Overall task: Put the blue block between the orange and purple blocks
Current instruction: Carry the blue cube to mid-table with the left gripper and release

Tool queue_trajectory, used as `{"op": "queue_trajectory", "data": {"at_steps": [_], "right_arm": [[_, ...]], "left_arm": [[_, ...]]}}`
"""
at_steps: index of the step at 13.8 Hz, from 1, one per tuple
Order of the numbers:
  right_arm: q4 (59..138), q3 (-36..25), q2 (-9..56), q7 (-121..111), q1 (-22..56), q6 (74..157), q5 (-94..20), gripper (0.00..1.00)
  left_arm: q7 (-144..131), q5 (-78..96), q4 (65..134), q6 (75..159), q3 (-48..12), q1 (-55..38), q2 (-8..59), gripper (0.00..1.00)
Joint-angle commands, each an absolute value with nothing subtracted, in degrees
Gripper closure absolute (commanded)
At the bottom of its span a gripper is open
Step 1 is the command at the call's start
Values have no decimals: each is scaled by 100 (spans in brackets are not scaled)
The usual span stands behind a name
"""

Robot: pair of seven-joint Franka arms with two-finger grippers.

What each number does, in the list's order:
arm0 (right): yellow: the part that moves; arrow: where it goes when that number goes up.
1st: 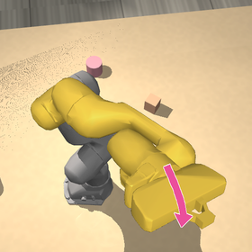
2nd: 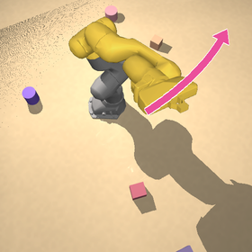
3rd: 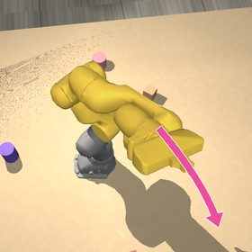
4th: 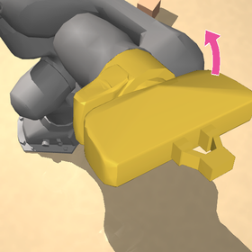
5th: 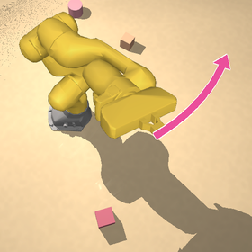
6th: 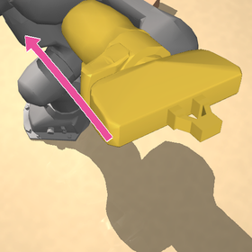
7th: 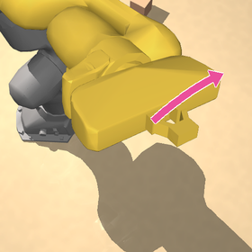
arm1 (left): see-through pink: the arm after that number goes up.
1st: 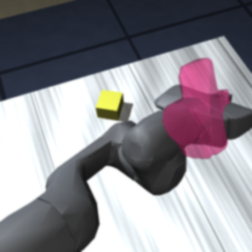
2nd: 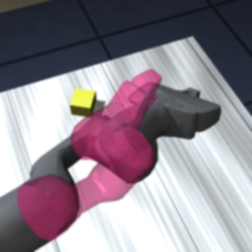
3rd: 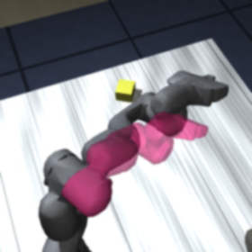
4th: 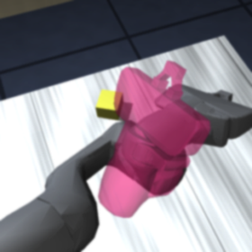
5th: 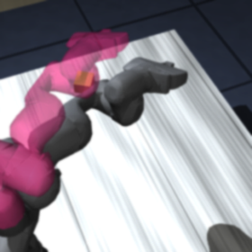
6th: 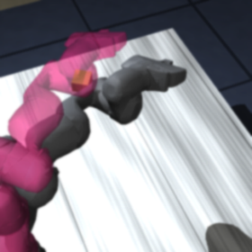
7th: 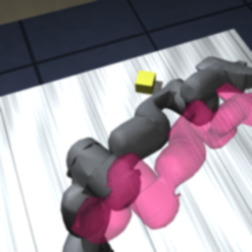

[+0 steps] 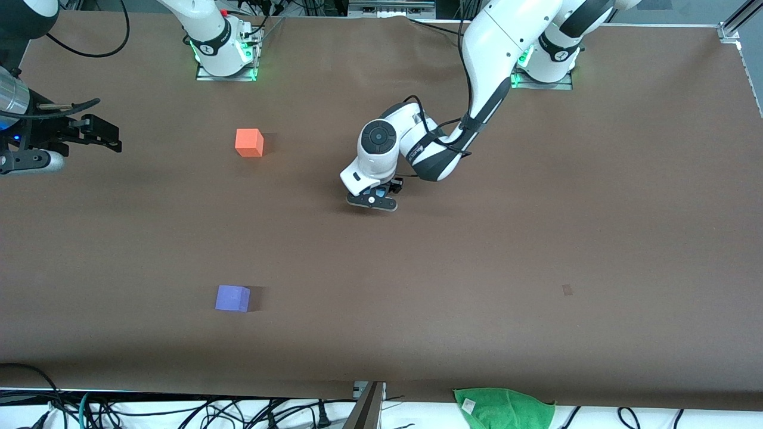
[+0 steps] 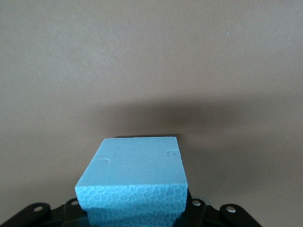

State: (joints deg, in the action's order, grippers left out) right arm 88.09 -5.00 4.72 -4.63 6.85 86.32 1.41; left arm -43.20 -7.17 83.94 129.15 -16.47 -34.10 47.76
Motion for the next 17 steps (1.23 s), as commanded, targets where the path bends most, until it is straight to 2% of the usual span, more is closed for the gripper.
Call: {"op": "queue_trajectory", "data": {"at_steps": [1,4,6,13,17], "right_arm": [[8807,-457,413,-501,642,8631,114,0],[8807,-457,413,-501,642,8640,97,0],[8798,-440,483,-553,676,8631,114,0],[8508,-404,668,-492,721,8727,-483,0],[8508,-404,817,-554,809,8745,-431,0]], "left_arm": [[-4412,-888,8271,12806,-1617,-3410,4720,0],[-4403,-853,8288,12692,-1635,-3349,4475,0],[-4377,-835,8244,12211,-1644,-3340,4159,0],[-4052,-843,8244,9347,-1670,-2428,2217,0],[-3755,-879,8227,8447,-1635,-1480,1417,0]]}}
